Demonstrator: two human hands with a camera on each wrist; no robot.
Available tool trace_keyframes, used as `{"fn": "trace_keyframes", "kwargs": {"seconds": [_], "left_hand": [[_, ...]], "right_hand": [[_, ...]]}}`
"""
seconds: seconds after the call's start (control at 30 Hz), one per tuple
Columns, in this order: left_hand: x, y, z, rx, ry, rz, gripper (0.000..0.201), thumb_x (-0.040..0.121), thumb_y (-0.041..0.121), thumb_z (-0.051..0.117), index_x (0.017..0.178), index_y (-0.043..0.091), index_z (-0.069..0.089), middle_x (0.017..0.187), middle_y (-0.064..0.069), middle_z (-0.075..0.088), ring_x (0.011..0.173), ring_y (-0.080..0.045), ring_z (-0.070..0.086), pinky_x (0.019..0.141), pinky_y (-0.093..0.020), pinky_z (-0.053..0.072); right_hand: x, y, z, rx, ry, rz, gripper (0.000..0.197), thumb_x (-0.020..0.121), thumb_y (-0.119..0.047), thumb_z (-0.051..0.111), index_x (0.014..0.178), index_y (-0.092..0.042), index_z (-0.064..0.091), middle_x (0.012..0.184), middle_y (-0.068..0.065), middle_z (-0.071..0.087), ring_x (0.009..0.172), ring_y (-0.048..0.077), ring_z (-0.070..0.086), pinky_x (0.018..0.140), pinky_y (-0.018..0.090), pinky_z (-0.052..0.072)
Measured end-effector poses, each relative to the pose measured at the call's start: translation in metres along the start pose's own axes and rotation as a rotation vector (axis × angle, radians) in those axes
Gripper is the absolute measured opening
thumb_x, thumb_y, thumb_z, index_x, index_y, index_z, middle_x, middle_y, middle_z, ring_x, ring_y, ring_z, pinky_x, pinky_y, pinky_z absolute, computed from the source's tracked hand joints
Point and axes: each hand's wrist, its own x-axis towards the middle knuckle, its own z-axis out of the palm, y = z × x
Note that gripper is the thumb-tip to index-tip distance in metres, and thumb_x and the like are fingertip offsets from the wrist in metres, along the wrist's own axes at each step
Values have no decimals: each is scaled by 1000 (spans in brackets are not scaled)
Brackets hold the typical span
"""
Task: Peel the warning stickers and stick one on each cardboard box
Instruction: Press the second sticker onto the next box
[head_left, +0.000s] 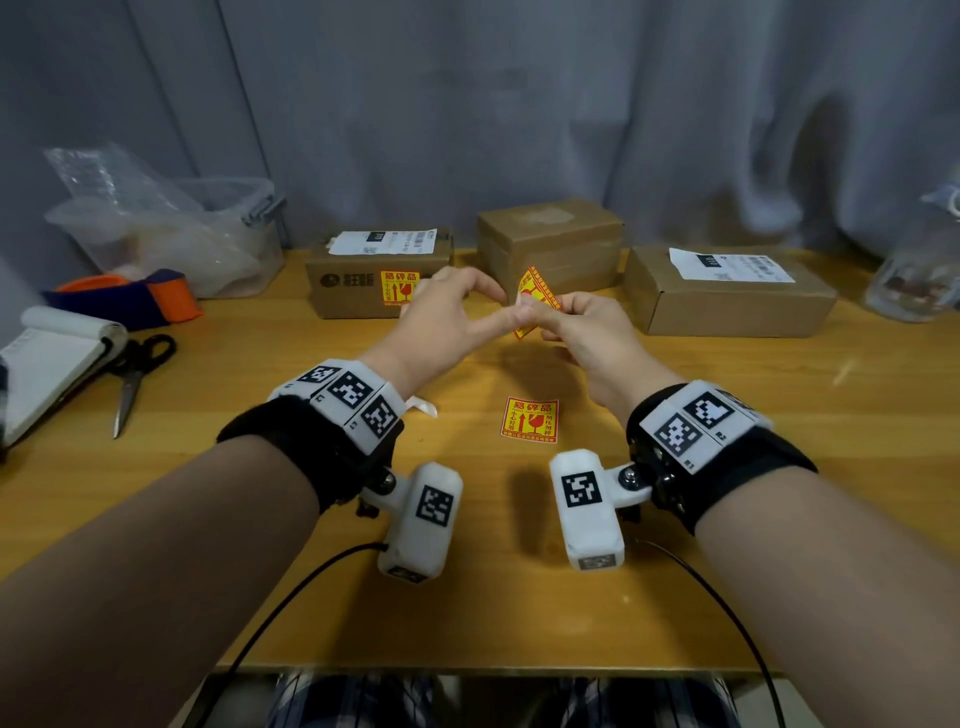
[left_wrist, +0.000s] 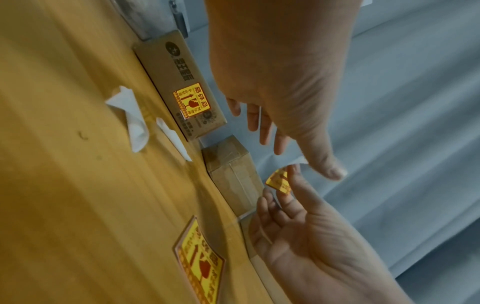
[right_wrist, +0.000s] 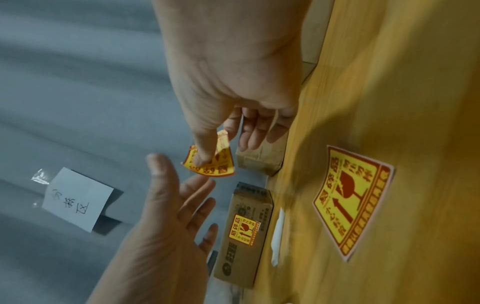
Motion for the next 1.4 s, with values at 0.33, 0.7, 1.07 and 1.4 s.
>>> {"fn": "trace_keyframes", "kwargs": {"seconds": [0.33, 0.7, 1.07, 1.4], "left_hand": [[13, 3, 8, -70, 111, -75, 16, 83, 34, 64, 87, 18, 66, 112, -3, 57, 113, -25, 49, 100, -47, 39], [21, 12, -2, 442, -174, -39, 13, 79, 36, 64, 81, 24, 64, 120, 5, 49, 118, -21, 34, 92, -38, 26], [68, 13, 7, 300, -62, -30, 21, 78, 37, 68, 86, 26, 53, 112, -2, 47, 110, -22, 43, 90, -33, 34], [134, -5, 39, -18, -116, -294, 85, 83, 35, 66, 147, 31, 10, 146, -19, 25, 128, -32, 41, 108, -36, 30]], "right_hand": [[2, 1, -4, -2, -35, -13, 31, 87, -41, 60, 101, -14, 64, 92, -1, 63, 92, 14, 56, 78, 26, 44], [21, -3, -28, -468, -192, -353, 42, 76, -26, 76, 115, -30, 60, 124, -1, 44, 120, 19, 44, 103, 31, 35], [73, -8, -40, -661, -92, -329, 17, 78, -24, 74, 72, -25, 58, 116, 3, 50, 121, 24, 46, 107, 36, 33], [156, -11, -69, -745, 44, -70, 21, 68, -51, 73, 59, -44, 56, 135, 12, 54, 143, 32, 21, 116, 52, 14]]}}
